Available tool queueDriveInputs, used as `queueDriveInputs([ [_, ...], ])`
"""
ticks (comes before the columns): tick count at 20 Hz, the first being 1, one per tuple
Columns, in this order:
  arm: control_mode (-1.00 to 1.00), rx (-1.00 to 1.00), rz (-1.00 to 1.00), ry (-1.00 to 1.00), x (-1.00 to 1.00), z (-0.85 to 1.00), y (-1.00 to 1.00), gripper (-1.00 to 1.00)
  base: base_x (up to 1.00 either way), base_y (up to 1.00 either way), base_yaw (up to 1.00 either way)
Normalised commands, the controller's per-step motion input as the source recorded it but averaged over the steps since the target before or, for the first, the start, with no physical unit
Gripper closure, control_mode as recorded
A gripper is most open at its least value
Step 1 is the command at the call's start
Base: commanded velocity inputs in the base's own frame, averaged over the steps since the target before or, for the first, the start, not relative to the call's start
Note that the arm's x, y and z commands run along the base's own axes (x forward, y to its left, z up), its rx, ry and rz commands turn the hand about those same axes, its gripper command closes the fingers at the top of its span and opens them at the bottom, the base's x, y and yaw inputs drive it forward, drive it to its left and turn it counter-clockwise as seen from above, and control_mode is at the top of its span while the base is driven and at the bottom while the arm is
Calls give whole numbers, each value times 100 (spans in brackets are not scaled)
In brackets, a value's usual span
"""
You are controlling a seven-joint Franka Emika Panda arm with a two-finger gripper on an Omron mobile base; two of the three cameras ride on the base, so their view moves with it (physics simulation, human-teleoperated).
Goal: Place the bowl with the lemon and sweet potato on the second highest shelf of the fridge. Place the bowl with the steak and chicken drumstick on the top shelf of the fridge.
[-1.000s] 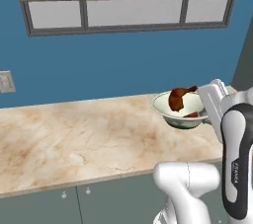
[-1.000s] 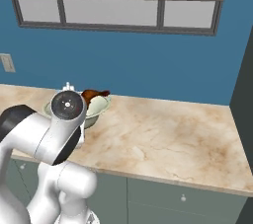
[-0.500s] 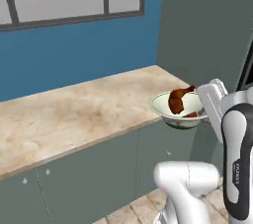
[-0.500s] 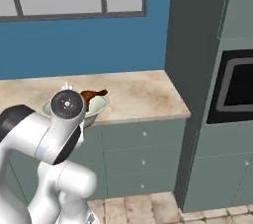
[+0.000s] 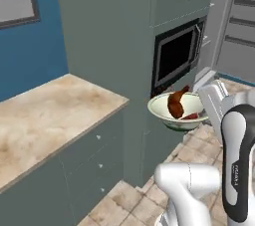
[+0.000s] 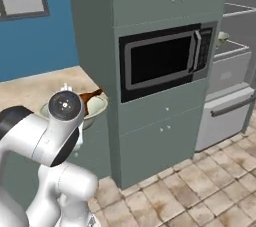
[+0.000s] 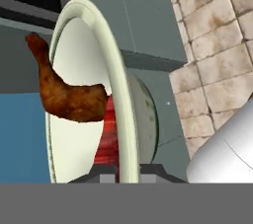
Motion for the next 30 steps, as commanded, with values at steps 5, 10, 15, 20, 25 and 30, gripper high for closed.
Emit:
queueDriveInputs([
  [5, 100, 0, 0, 0, 0, 0, 0, 100, 50, -100, -43],
  [10, 100, 0, 0, 0, 0, 0, 0, 100, 100, -100, -26],
  [15, 100, 0, 0, 0, 0, 0, 0, 100, 100, -100, -6],
  [20, 100, 0, 0, 0, 0, 0, 0, 100, 100, -90, 0],
  [25, 100, 0, 0, 0, 0, 0, 0, 100, 100, -100, 6],
  [30, 100, 0, 0, 0, 0, 0, 0, 100, 42, -87, 51],
])
